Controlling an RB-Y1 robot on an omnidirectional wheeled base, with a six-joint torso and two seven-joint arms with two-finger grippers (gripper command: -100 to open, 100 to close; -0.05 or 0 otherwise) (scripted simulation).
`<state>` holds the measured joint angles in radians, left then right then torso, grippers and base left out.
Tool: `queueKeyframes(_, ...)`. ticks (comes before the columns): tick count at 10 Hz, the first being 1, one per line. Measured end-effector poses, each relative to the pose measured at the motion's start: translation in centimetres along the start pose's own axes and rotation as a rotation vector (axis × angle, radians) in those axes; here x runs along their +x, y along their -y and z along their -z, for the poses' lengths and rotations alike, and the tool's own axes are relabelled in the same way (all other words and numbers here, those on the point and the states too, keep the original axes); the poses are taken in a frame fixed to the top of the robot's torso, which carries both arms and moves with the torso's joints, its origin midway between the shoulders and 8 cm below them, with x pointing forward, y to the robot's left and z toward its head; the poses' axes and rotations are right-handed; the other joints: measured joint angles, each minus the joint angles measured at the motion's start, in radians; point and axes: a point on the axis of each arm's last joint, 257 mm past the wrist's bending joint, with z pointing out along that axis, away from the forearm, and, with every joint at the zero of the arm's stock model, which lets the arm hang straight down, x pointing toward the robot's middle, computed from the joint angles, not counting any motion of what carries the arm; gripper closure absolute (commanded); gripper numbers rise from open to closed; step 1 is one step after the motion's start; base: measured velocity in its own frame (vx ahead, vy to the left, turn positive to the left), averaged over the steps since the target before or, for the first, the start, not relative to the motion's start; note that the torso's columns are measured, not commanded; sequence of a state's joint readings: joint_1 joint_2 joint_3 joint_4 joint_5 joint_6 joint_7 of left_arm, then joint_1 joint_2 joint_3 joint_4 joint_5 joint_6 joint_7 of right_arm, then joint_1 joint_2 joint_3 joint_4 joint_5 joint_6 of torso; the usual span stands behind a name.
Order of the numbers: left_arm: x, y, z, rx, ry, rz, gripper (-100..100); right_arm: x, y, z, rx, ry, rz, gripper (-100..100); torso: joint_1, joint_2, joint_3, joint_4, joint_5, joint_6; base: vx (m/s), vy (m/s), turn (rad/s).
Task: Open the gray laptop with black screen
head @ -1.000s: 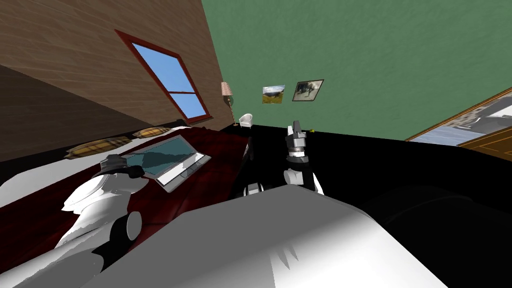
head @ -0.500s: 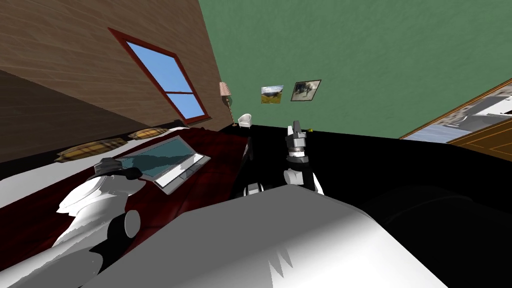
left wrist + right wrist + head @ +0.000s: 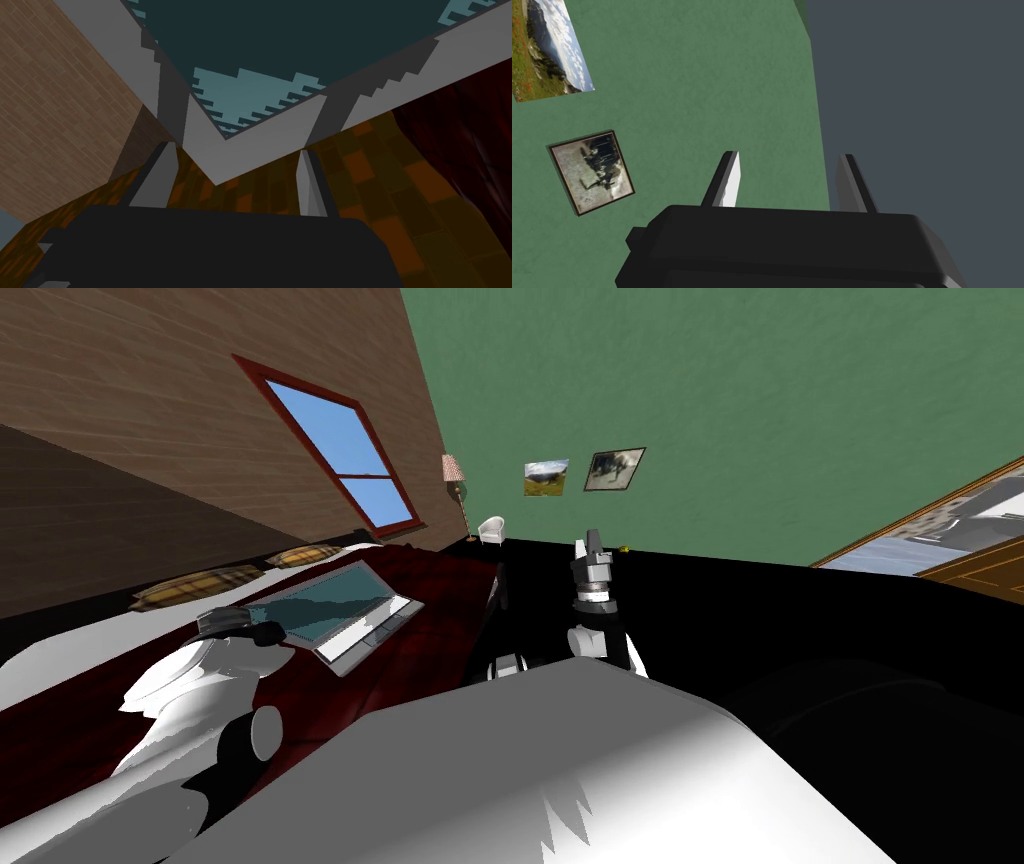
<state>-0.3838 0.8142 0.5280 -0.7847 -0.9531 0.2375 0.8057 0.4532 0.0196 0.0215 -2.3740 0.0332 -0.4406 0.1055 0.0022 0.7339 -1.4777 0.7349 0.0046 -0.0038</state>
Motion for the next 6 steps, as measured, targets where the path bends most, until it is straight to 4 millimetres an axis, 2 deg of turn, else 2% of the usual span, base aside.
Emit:
queueKeyframes(1, 1.2, 0.1, 0.1, 0.011, -0.032, 0.003, 100, 0.0, 0.0, 0.0, 0.0, 0.0, 0.0, 0, 0.003, -0.001, -0.001, -0.001, 0.002, -0.002, 0.076, -0.037, 0.114)
queueKeyframes(2, 1.7, 0.2, 0.1, 0.022, -0.051, -0.006, 100, 0.0, 0.0, 0.0, 0.0, 0.0, 0.0, 0, 0.007, 0.001, 0.0, -0.002, 0.004, 0.005, 0.011, -0.01, -0.017)
queueKeyframes(3, 1.9, 0.3, 0.2, 0.03, -0.061, -0.013, 100, 0.0, 0.0, 0.0, 0.0, 0.0, 0.0, 0, 0.008, 0.001, 0.0, -0.001, 0.004, 0.009, 0.093, -0.024, 0.329)
queueKeyframes(4, 3.5, 0.9, 0.4, 0.043, -0.098, -0.007, 100, 0.0, 0.0, 0.0, 0.0, 0.0, 0.0, 0, 0.007, -0.003, -0.001, -0.003, 0.006, 0.0, 0.119, -0.04, 0.216)
queueKeyframes(6, 5.0, 0.7, 0.5, 0.053, -0.133, -0.004, 100, 0.0, 0.0, 0.0, 0.0, 0.0, 0.0, 0, 0.013, -0.004, -0.003, -0.005, 0.009, 0.007, 0.027, -0.008, 0.026)
